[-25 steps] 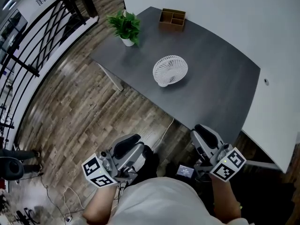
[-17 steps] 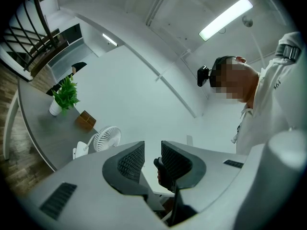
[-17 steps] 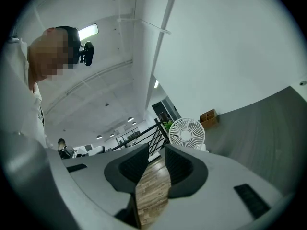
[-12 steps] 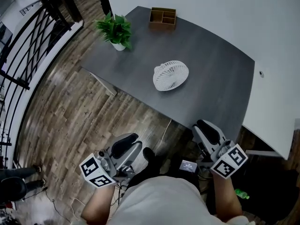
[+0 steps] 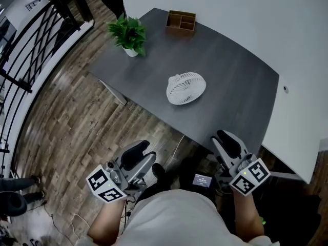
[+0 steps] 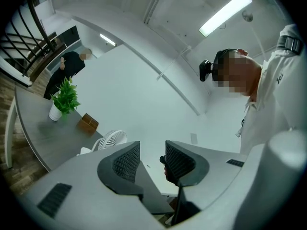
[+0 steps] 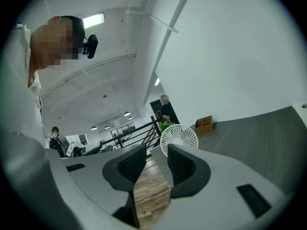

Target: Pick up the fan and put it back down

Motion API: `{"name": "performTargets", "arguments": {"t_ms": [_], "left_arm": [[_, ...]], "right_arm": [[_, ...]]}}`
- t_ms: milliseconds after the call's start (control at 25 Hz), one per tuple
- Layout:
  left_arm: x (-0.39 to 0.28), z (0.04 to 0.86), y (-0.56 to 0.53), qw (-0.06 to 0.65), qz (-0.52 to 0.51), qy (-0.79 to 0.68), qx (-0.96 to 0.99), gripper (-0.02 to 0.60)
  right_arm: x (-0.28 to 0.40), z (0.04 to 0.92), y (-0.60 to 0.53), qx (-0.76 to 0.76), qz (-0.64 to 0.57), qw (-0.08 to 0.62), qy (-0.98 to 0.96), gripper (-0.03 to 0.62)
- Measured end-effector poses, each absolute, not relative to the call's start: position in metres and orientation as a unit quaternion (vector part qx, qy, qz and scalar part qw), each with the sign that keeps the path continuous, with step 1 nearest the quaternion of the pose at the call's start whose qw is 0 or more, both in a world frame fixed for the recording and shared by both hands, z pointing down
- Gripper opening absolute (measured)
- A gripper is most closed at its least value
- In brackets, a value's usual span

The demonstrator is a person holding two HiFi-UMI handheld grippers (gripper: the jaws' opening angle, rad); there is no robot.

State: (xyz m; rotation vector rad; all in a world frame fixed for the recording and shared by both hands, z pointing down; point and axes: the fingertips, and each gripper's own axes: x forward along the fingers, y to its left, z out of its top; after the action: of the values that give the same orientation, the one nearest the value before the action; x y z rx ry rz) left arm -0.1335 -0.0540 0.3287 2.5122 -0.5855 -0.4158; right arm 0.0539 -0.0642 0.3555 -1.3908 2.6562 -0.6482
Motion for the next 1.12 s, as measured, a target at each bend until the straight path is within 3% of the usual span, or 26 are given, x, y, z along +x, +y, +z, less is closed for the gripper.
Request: {"name": "performTargets", "arguments": {"t_ms": [1120], "left_arm": [[-0.106,0.341,-0.121,0.224,-0.101,-0.247,0.937,0.224]], "right_arm": [[0.069,0.358,-0.142,-0.412,-0.159,-0.042,0.896,0.183]]}}
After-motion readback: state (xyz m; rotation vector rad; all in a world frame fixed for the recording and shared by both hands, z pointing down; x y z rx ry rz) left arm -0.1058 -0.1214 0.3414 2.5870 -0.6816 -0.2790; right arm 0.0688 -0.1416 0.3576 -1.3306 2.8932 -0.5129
